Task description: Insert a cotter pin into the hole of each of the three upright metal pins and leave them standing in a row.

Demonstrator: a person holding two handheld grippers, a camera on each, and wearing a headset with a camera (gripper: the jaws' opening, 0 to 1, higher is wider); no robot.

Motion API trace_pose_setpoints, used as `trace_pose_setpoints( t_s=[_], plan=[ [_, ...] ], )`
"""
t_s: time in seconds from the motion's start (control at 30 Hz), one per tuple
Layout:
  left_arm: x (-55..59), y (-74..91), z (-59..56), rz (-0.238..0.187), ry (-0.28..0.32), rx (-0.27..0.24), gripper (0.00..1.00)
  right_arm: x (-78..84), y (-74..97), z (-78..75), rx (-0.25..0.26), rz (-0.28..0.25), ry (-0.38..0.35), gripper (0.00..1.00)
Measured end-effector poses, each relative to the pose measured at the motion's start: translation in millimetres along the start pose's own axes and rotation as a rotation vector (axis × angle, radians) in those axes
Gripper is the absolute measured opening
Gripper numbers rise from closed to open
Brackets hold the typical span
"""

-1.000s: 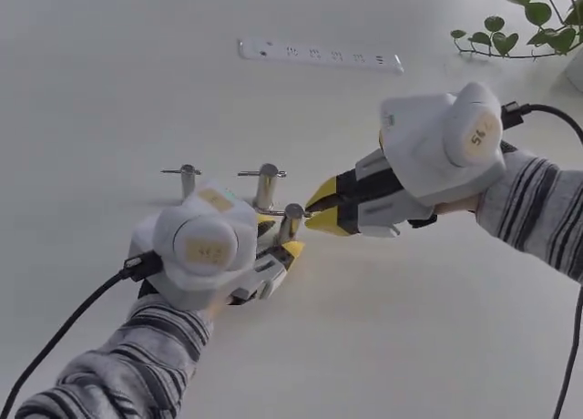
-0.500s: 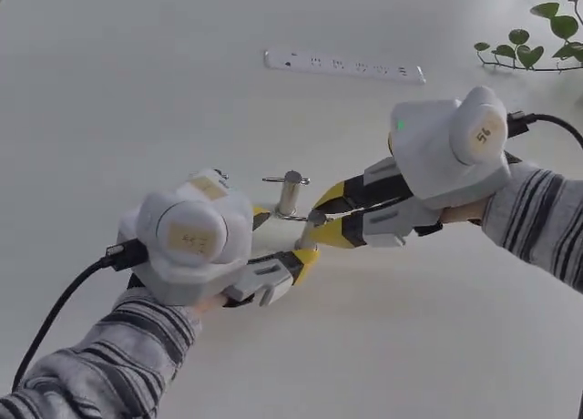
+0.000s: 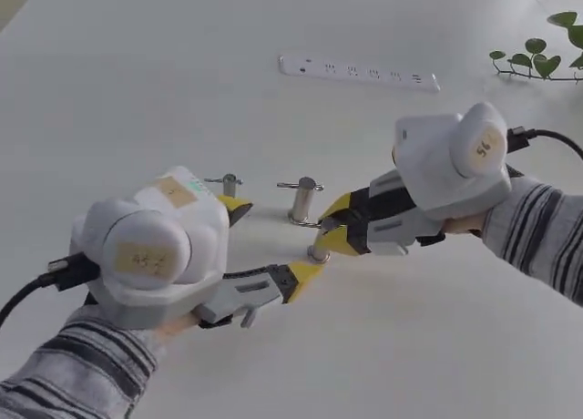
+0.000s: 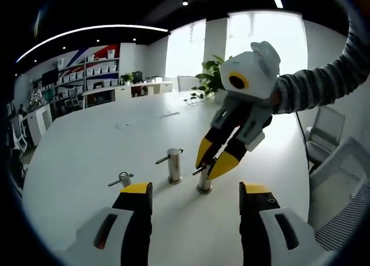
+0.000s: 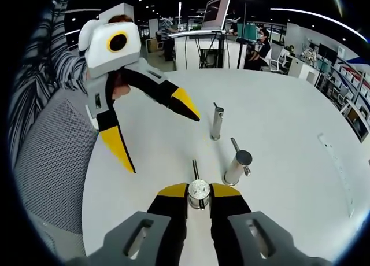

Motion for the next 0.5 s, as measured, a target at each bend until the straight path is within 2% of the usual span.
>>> trace_pose_setpoints(
  t_s=[0.3, 0.5],
  plan=[
    [1.4, 17.4, 7.8, 0.006, -0.012, -0.044, 0.72, 2.1, 2.5, -1.7, -0.001, 0.006, 0.023, 0.08],
    [-0.4, 24.3, 16.3, -0.02, 0.012, -0.078, 0.8, 8.8, 8.2, -10.2, 0.008, 0.019, 0.024, 0.08]
  ],
)
Point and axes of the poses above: the centre of the closed fingertips' face, and the gripper's own axes: y roughly backward along the fingers, z roughly to its left, x roughly out of its underside, the point moved 6 cm from there along y, roughly backward along the fingers, and after that the axes turned 15 degrees about x, right-handed, at the moved point
